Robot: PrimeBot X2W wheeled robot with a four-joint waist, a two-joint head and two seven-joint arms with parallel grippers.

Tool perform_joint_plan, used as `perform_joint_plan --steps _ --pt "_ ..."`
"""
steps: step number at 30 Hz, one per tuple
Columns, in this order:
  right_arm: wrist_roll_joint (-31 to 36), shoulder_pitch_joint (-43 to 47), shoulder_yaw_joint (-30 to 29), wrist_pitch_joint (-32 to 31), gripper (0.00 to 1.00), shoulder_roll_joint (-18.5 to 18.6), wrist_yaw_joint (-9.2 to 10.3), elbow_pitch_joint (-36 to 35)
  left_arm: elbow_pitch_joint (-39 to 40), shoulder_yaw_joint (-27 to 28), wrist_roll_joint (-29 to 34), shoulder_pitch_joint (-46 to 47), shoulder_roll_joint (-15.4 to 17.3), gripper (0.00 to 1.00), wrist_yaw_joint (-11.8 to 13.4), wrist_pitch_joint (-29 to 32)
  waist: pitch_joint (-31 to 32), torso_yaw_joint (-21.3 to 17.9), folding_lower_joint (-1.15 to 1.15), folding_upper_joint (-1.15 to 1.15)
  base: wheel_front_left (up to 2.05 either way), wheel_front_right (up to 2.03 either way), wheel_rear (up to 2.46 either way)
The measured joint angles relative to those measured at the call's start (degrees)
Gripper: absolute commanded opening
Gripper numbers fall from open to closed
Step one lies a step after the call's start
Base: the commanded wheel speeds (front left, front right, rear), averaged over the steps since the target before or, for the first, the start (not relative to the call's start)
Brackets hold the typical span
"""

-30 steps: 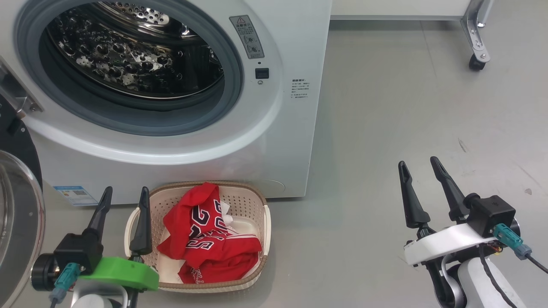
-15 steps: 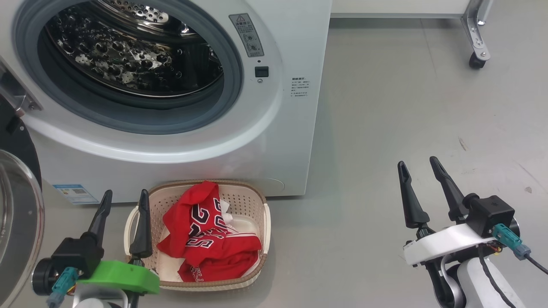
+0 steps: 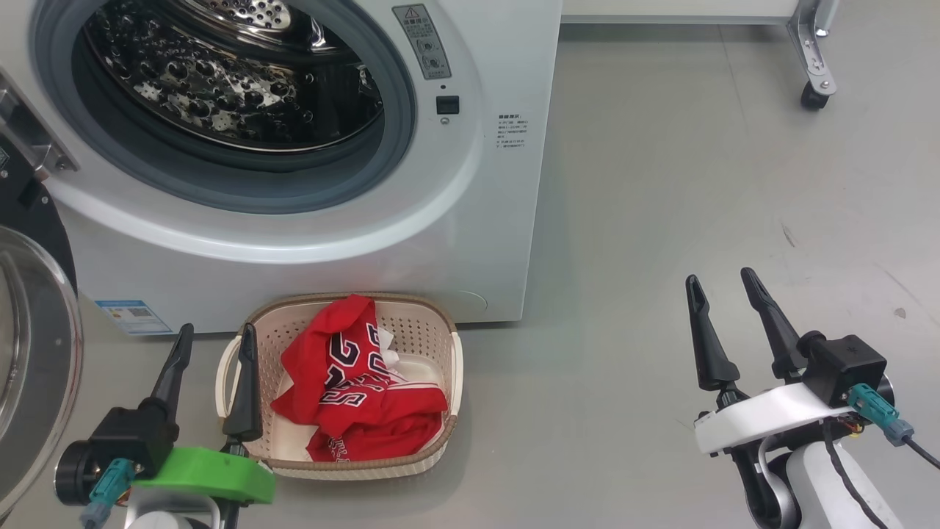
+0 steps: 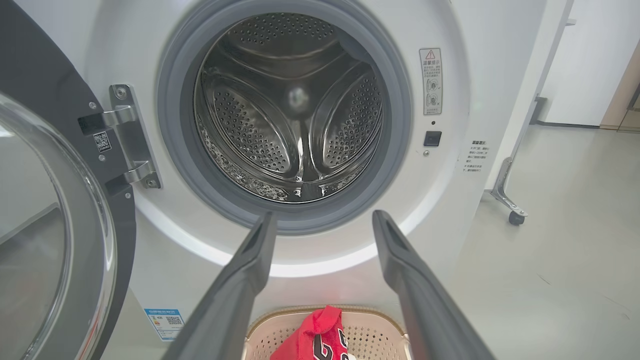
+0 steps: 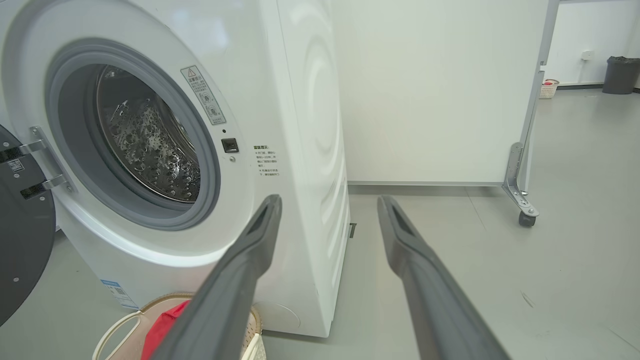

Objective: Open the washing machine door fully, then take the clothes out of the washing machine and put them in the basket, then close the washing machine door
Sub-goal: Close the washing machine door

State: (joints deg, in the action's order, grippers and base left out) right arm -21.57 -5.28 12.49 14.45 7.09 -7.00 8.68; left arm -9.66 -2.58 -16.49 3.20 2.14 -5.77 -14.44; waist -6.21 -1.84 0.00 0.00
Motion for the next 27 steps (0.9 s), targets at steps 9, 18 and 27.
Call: perform_joint_plan --steps 9,18,27 --pt "0.0 0.0 -0.1 0.0 1.00 -0.3 0.00 0.0 0.3 -0.1 0.2 0.0 0.0 1.00 0.0 0.0 -0.1 0.1 0.00 0.00 -1.21 1.21 0.00" --pt "0.0 0.0 -0.1 0.0 1.00 -0.3 0.00 -0.1 1.4 -0.2 1.0 0.0 0.0 1.00 0.1 0.0 -0.7 0.2 0.00 0.00 -1.42 1.42 0.00" --pt "0.0 0.0 -0.1 0.0 1.00 -0.3 0.00 -0.1 1.6 -0.5 1.1 0.0 0.0 1.00 0.3 0.0 -1.1 0.4 0.00 0.00 -1.09 1.09 0.00"
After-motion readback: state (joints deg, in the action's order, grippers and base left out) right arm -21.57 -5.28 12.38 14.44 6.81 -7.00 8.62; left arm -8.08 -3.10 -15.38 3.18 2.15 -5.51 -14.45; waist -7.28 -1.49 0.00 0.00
